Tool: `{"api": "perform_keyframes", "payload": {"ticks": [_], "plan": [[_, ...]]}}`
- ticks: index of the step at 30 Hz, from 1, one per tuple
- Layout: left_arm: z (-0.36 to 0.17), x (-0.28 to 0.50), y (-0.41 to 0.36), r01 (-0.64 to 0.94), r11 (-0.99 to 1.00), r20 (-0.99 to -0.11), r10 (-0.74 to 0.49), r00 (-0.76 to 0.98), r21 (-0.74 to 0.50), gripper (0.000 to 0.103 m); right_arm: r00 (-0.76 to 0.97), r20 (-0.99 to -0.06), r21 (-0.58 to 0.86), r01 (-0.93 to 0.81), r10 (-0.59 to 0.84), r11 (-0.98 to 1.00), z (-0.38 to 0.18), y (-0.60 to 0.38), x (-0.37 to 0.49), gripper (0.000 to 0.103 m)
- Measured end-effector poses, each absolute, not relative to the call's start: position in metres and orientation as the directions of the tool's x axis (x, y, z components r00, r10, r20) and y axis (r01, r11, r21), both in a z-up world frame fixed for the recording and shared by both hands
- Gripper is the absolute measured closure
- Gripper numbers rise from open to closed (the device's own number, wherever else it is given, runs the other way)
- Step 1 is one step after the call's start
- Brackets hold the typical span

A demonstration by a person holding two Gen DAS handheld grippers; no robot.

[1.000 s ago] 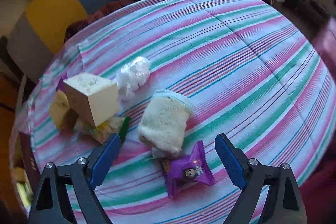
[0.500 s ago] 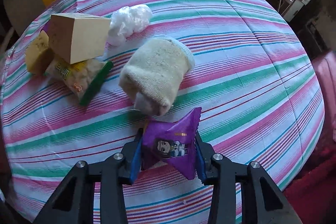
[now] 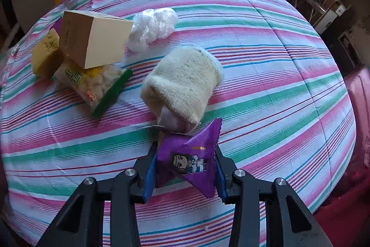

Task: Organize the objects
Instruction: 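Carry the white ball into the gold tray and open the left gripper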

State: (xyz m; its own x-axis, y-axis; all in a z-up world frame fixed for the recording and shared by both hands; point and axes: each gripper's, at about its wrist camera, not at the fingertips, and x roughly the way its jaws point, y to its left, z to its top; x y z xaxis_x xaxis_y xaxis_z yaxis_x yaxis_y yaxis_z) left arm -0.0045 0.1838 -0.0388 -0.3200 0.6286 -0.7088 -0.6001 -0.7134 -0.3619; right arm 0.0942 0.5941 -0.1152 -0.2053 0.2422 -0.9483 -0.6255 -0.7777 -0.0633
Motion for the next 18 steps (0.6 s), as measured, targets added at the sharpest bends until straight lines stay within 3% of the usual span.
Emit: {"api": "perform_keyframes", "payload": {"ticks": [11,18], "plan": [[-0.033,-0.012,0.169,-0.572,-0.740,-0.707,0.613,-0.354,-0.355,0.074,-0.200,-0.949,-0.070,-0.620,0.244,-0.782,-0.115,0.600,0.100,0.060],[-0.015,-0.065,0.129,-0.478,-0.822,-0.706,0.536,-0.464,-0.309,0.074,-0.196,-0.947,-0.086,-0.612,0.255,-0.786,-0.112,0.602,0.108,0.060]]}}
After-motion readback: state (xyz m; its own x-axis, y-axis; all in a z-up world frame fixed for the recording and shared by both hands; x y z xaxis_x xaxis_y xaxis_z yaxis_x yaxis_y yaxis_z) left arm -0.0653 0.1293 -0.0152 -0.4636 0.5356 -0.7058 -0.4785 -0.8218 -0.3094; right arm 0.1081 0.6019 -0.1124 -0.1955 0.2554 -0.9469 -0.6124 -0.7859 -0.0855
